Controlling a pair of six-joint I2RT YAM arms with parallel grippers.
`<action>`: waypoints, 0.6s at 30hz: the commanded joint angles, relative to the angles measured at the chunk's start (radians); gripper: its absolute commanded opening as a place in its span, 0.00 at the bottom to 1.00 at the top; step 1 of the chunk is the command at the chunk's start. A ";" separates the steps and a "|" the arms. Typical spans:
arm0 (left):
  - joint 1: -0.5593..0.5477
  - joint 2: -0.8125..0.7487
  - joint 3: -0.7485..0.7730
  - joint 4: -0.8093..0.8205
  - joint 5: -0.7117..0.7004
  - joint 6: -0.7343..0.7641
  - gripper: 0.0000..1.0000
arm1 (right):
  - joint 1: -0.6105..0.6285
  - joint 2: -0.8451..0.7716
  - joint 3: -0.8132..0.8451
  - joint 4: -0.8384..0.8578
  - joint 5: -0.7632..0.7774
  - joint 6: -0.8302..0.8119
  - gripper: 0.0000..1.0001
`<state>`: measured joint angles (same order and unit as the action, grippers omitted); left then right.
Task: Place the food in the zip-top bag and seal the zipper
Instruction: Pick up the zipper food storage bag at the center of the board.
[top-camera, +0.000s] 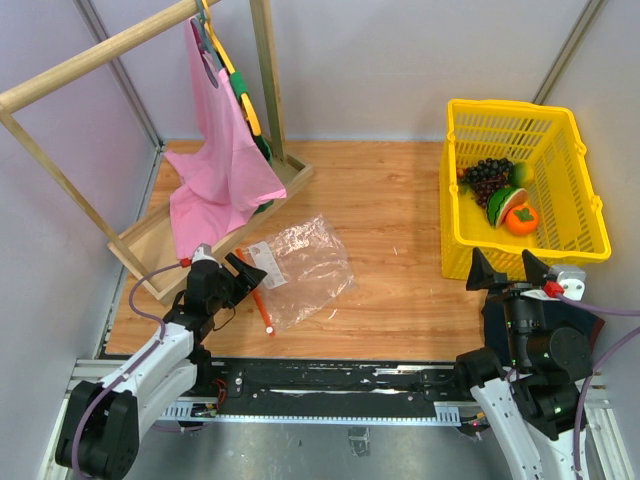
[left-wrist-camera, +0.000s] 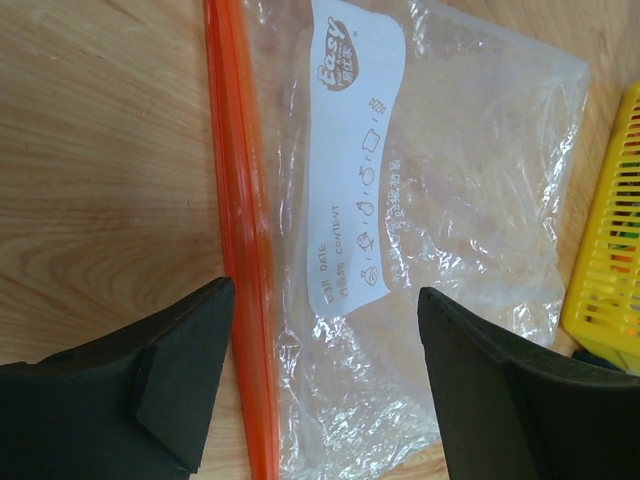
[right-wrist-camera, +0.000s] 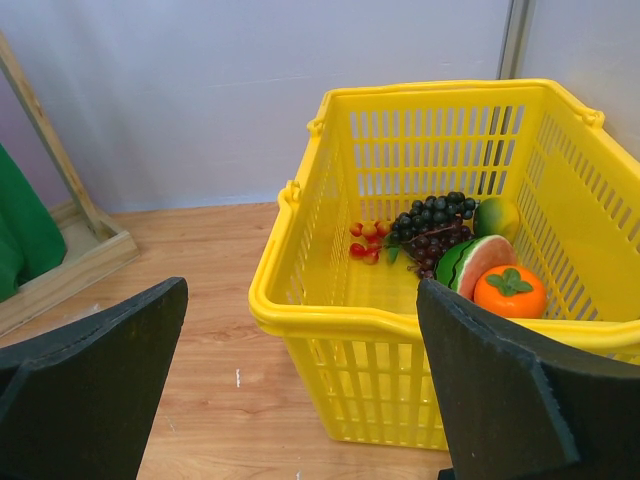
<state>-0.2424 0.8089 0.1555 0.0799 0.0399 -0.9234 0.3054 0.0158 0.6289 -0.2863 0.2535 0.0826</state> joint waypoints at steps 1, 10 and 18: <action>0.011 -0.008 -0.012 0.059 0.004 0.013 0.77 | 0.021 -0.023 0.011 0.013 -0.013 -0.011 0.98; 0.011 0.049 -0.024 0.127 0.017 0.006 0.71 | 0.022 -0.023 0.008 0.014 -0.019 -0.012 0.98; 0.011 0.072 -0.043 0.164 0.022 -0.008 0.69 | 0.021 -0.022 0.008 0.014 -0.020 -0.014 0.98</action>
<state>-0.2417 0.8753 0.1280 0.1867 0.0544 -0.9253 0.3054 0.0158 0.6289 -0.2863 0.2432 0.0807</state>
